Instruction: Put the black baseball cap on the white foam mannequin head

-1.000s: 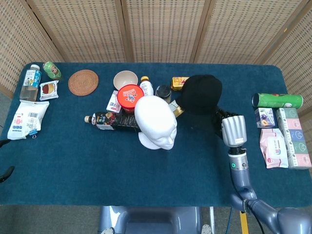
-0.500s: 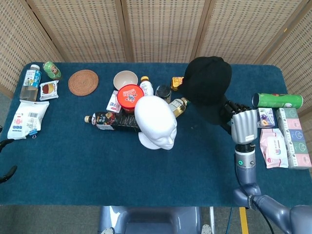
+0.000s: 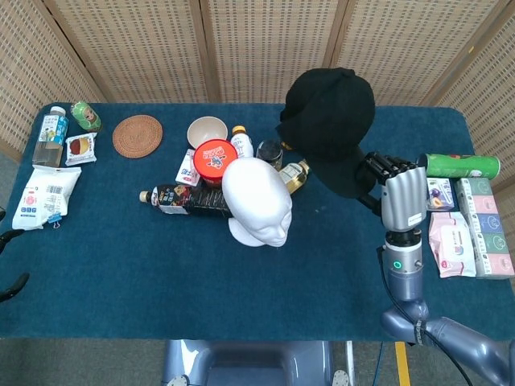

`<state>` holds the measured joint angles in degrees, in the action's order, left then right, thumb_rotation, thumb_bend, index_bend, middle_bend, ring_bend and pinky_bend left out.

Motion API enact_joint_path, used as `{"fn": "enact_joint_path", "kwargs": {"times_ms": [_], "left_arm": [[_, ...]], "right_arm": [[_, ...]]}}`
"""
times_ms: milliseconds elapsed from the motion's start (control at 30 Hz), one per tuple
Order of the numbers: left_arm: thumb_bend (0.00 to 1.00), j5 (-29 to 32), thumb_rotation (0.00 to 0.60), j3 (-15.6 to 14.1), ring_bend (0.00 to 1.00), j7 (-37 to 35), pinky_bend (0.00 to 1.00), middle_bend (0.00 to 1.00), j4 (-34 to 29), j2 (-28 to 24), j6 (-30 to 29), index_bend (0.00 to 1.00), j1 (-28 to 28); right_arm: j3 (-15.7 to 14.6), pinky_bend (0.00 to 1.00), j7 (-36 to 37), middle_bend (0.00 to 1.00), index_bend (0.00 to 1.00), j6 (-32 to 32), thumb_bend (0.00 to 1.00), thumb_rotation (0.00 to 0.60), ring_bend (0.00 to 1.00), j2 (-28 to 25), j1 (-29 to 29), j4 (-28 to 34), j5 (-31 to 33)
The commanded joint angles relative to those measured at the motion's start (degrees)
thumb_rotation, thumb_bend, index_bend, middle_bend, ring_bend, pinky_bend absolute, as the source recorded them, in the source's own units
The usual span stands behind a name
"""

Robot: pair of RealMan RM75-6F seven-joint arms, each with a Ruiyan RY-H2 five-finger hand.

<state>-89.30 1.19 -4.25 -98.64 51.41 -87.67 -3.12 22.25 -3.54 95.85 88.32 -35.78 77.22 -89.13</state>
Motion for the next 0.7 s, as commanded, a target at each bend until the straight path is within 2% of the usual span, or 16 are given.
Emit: {"fn": "enact_joint_path", "kwargs": {"times_ms": [33,267,700], "left_arm": [[0.25,0.1,0.6,0.0,0.0,-0.2,0.12,0.04,0.3,0.2,0.2,0.18,-0.1],[0.25,0.5,0.6,-0.3,0.0,-1.6,0.12,0.04,2.1,1.3,1.4,0.18,-0.4],[0.25,1.6,0.6,-0.4,0.0,-5.5,0.12,0.04,6.5,3.2,3.2,0.18,-0.9]], "right_arm": [[-1.5,0.88,-3.4,0.65,0.88,-1.6,0.49,0.6,0.8,-2.0,-0.5,4.2,-2.1],[-4.1,0.88,-10.9,0.66,0.89,-6.5,0.5,0.6,0.8,-2.5,-2.3,8.9,-4.6],[-6.4,0.88,-19.8,0.66,0.89,-12.4,0.5,0.6,0.8,-2.5,-3.9,12.6,-5.2]]}}
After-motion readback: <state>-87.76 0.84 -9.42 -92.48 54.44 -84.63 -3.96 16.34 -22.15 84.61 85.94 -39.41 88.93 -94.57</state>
